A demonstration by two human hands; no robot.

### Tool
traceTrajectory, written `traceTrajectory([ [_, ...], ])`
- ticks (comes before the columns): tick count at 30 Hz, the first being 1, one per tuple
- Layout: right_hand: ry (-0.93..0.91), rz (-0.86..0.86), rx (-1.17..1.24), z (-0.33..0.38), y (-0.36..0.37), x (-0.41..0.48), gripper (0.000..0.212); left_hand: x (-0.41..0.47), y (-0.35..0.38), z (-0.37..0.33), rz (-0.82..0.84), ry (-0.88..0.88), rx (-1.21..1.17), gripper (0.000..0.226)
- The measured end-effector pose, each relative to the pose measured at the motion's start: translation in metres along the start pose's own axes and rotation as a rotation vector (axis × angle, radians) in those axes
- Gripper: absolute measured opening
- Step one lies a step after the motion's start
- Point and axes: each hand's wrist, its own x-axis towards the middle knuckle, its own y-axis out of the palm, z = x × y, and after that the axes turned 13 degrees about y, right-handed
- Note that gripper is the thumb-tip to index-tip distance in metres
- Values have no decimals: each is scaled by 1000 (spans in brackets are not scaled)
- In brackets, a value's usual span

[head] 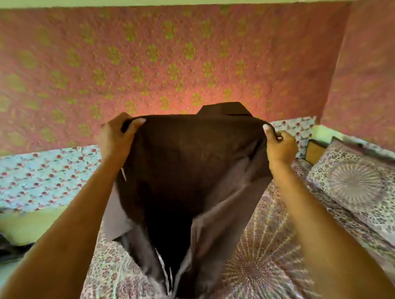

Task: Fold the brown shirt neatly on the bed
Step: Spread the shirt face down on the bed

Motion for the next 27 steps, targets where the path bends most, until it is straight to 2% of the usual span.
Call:
traceTrajectory([
  [2,-59,-48,-33,7,-22,-3,47,1,-21,-9,130,77,30,43],
  [4,-120,-123,-118,15,-43,-4,52,3,-40,-13,360,123,82,48],
  [6,-123,-175,-133,23,-62,2,53,2,-53,-18,573,46,56,42],
  [8,-89,-208,-81,25,-71,12,54,1,-59,-22,646,-23,-97,37],
  [10,-63,-206,-51,26,-75,20,55,-2,-59,-25,527,-63,-261,37],
  [12,-128,-184,-33,25,-78,28,56,-5,-54,-28,369,-112,-440,35],
  [15,-404,34,18,21,-93,47,55,-8,-44,-34,88,-174,-576,34],
  [17,-515,201,0,17,-110,60,47,-10,-46,-36,-16,-171,-581,39],
  [20,-539,311,-21,7,-122,79,36,-11,-41,-37,39,-145,-502,41],
  [22,-554,338,-54,-5,-115,89,32,-16,-29,-35,40,-170,-477,31],
  [24,-555,351,-70,-21,-101,106,35,-23,-10,-30,35,-205,-436,23],
  [27,-474,392,-101,-53,-72,137,54,-39,26,-17,85,-265,-353,30],
])
